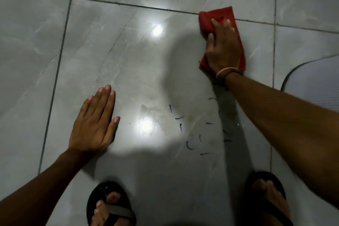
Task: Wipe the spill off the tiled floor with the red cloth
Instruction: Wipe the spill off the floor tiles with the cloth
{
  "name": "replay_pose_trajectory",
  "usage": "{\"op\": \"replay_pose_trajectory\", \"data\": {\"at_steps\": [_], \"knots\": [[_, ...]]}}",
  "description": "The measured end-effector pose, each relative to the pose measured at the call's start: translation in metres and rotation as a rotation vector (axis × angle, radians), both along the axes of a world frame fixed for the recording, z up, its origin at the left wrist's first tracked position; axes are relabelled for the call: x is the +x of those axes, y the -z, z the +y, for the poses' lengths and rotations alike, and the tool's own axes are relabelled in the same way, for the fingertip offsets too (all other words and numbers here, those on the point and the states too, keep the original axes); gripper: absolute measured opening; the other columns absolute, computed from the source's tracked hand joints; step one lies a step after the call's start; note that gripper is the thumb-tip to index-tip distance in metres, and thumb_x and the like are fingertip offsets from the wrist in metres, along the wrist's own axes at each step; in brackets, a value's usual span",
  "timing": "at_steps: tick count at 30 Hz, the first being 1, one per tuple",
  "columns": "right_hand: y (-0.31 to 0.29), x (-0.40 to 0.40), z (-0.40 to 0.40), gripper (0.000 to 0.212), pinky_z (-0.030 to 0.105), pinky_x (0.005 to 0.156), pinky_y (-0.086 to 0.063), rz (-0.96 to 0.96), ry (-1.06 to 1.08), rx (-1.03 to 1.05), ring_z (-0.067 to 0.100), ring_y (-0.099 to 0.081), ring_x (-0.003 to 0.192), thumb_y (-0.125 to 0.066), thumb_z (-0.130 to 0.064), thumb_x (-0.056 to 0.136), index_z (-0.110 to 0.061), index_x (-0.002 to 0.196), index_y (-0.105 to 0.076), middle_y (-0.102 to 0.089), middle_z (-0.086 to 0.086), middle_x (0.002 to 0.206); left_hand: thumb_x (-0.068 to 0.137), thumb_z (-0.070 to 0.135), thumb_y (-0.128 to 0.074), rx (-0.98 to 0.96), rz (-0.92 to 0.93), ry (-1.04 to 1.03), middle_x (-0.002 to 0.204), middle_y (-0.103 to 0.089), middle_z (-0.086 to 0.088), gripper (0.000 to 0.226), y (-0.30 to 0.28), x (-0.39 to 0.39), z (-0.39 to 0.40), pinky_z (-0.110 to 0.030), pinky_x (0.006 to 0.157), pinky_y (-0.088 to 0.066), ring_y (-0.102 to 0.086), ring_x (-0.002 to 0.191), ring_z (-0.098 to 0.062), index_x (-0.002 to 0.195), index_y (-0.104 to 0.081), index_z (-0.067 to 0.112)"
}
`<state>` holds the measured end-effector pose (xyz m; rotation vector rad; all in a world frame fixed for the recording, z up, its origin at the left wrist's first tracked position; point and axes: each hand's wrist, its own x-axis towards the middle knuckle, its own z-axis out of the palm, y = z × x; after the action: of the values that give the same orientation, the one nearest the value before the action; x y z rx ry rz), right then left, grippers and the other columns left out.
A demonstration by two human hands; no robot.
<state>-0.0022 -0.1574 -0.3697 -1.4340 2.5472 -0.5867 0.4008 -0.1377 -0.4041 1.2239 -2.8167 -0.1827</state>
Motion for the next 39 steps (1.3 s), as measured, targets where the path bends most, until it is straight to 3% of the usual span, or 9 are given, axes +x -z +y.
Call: {"op": "replay_pose_trajectory", "data": {"at_steps": [3,7,13,17,22,24,32,35,39], "knots": [[-0.002,0.064,0.004,0.045,0.040,0.129,-0.026,-0.012,-0.168,-0.031,0.029,-0.035,0.154,-0.046,-0.025,0.107,-0.018,0.152,-0.047,-0.038,0.011,0.165,0.105,0.033,-0.034,-0.002,0.008,0.004,0.174,-0.022,-0.019,0.070,-0.001,0.001,0.001,-0.050,0.131,-0.021,-0.021,0.162,-0.031,0.163,-0.024,-0.002],[0.006,0.125,0.085,0.047,0.049,0.124,-0.038,0.090,-0.845,-0.041,0.034,-0.045,0.148,-0.056,-0.020,0.101,-0.013,0.147,-0.055,-0.048,0.018,0.158,0.105,0.032,-0.033,0.020,0.016,-0.011,0.174,-0.022,-0.018,0.069,-0.003,0.000,0.002,-0.049,0.131,-0.020,-0.021,0.162,-0.031,0.163,-0.024,-0.003],[0.011,0.062,0.104,0.049,0.051,0.123,-0.037,0.146,-1.735,0.063,0.034,-0.043,0.149,-0.036,-0.028,0.106,-0.011,0.148,-0.052,-0.045,0.020,0.159,0.105,0.033,-0.032,0.035,0.004,-0.015,0.175,-0.020,-0.018,0.070,0.000,0.001,0.001,-0.050,0.131,-0.020,-0.019,0.163,-0.030,0.164,-0.022,-0.001],[0.002,0.014,0.037,0.049,0.047,0.128,-0.029,0.257,-1.276,0.038,0.033,-0.038,0.152,-0.041,-0.028,0.104,-0.012,0.150,-0.050,-0.043,0.018,0.160,0.105,0.035,-0.031,0.051,-0.005,-0.021,0.176,-0.016,-0.016,0.070,0.001,0.002,0.001,-0.044,0.133,-0.012,-0.013,0.164,-0.028,0.166,-0.018,0.001],[0.003,0.079,0.043,0.046,0.045,0.128,-0.032,0.019,-0.411,-0.022,0.031,-0.040,0.151,-0.051,-0.024,0.105,-0.016,0.150,-0.050,-0.041,0.014,0.163,0.105,0.033,-0.033,0.050,-0.007,-0.026,0.175,-0.017,-0.017,0.070,-0.002,0.000,0.002,-0.046,0.133,-0.014,-0.014,0.164,-0.029,0.165,-0.020,0.000],[0.007,0.108,0.074,0.048,0.048,0.125,-0.036,0.010,-0.464,-0.033,0.036,-0.042,0.150,-0.054,-0.020,0.103,-0.012,0.150,-0.051,-0.042,0.019,0.161,0.105,0.033,-0.034,0.038,-0.002,-0.031,0.175,-0.018,-0.017,0.069,-0.001,0.001,0.003,-0.046,0.133,-0.015,-0.016,0.163,-0.029,0.165,-0.021,0.001],[0.011,0.093,0.148,0.048,0.051,0.122,-0.040,0.049,-1.760,0.076,0.035,-0.044,0.149,-0.041,-0.025,0.101,-0.008,0.142,-0.059,-0.045,0.021,0.158,0.105,0.033,-0.034,0.048,0.009,-0.049,0.176,-0.016,-0.013,0.069,0.001,0.002,0.003,-0.043,0.133,-0.011,-0.014,0.164,-0.026,0.166,-0.020,0.003],[0.014,0.069,0.088,0.045,0.056,0.114,-0.048,0.097,-1.687,-0.006,0.041,-0.058,0.136,-0.038,-0.024,0.105,-0.004,0.134,-0.066,-0.059,0.024,0.145,0.106,0.034,-0.034,0.050,0.006,-0.038,0.176,-0.016,-0.014,0.069,0.001,0.001,0.001,-0.045,0.134,-0.012,-0.013,0.164,-0.027,0.166,-0.019,0.002],[0.002,0.049,0.026,0.048,0.050,0.124,-0.037,0.136,-1.057,-0.008,0.039,-0.044,0.148,-0.052,-0.014,0.099,-0.008,0.146,-0.054,-0.047,0.020,0.157,0.106,0.033,-0.033,0.031,0.011,-0.030,0.176,-0.017,-0.015,0.069,0.002,0.002,0.002,-0.046,0.134,-0.013,-0.013,0.164,-0.027,0.166,-0.019,0.002]]}}
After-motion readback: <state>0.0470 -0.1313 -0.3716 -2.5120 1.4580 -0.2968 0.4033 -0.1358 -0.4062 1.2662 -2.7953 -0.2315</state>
